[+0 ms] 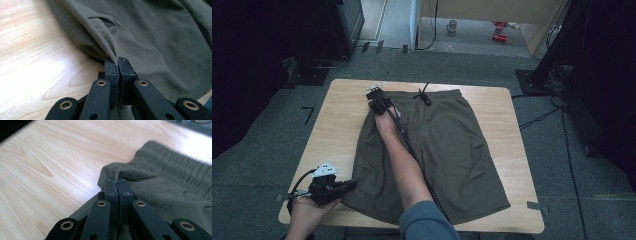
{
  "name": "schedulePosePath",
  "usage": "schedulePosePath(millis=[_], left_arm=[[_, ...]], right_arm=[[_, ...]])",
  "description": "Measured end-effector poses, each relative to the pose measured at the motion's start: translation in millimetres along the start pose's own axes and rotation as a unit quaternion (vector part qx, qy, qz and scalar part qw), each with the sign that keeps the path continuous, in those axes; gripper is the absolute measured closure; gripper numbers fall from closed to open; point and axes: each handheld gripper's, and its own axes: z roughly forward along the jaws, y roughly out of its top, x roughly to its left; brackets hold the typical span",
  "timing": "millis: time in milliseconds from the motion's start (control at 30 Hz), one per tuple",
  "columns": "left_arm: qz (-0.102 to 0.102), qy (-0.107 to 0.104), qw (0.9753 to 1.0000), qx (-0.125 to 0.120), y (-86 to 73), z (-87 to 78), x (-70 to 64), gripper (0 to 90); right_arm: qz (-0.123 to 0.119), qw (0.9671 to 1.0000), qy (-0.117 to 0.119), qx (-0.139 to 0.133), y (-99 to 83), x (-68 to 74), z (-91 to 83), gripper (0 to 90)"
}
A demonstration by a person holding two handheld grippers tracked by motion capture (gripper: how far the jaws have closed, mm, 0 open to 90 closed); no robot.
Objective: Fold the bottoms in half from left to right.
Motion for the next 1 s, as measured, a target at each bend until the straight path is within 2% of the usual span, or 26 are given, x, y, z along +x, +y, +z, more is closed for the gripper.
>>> schedulePosePath(millis=[100,200,333,367,400,467,500,533,567,600,633,733,767,800,1000], left_arm=[[0.003,0.002,0.9999,-0.014,1.0,-4.4,-1.1,88.4],[0.002,-0.004,0.9996,-0.027,2.0,-7.5,-4.5,88.4],[0.012,-0.017,0.9986,-0.049,7.6,-11.7,-16.9,88.5],[0.023,-0.023,0.9979,-0.056,12.2,-11.3,-25.2,88.5],[0.023,-0.023,0.9979,-0.056,12.2,-11.3,-25.2,88.5],[0.035,-0.026,0.9976,-0.054,17.7,-8.0,-34.1,88.5],[0.040,-0.029,0.9974,-0.051,20.1,-5.9,-37.8,88.5],[0.044,-0.031,0.9974,-0.048,22.2,-3.9,-40.7,88.5],[0.051,-0.032,0.9973,-0.043,25.1,-0.8,-44.8,88.5],[0.057,-0.033,0.9971,-0.039,28.1,2.0,-49.0,88.5],[0.063,-0.035,0.9968,-0.036,31.6,4.5,-53.2,88.5],[0.084,-0.042,0.9949,-0.035,43.5,11.1,-68.0,88.5],[0.092,-0.048,0.9941,-0.034,48.9,13.7,-73.9,88.5],[0.095,-0.051,0.9936,-0.033,52.1,15.5,-77.6,88.5],[0.121,-0.068,0.9899,-0.028,70.2,28.6,-101.5,88.6]], right_arm=[[0.000,0.9999,0.008,-0.014,9.0,6.0,-6.4,88.6],[-0.002,0.9997,0.014,-0.020,14.3,4.2,-15.6,88.5],[0.003,0.9996,0.024,-0.012,15.5,-12.8,-32.5,88.5],[0.006,0.9995,0.028,-0.016,15.5,-21.5,-41.6,88.5],[0.006,0.9995,0.028,-0.016,15.5,-21.5,-41.6,88.5],[0.009,0.9993,0.031,-0.020,15.1,-31.0,-52.4,88.5],[0.007,0.9993,0.031,-0.021,14.0,-41.3,-63.9,88.5],[0.007,0.9993,0.031,-0.021,14.0,-41.3,-63.9,88.5],[0.006,0.9993,0.030,-0.021,13.5,-44.8,-67.3,88.5],[0.008,0.9993,0.029,-0.021,11.8,-55.2,-75.7,88.5],[0.008,0.9993,0.029,-0.021,11.8,-55.2,-75.7,88.5],[0.018,0.9993,0.024,-0.021,7.2,-72.4,-86.0,88.5],[0.024,0.9993,0.022,-0.021,3.9,-82.4,-91.1,88.5],[0.024,0.9993,0.022,-0.021,3.9,-82.4,-91.1,88.5],[0.034,0.9991,0.013,-0.022,-5.4,-106.1,-105.1,88.5]])
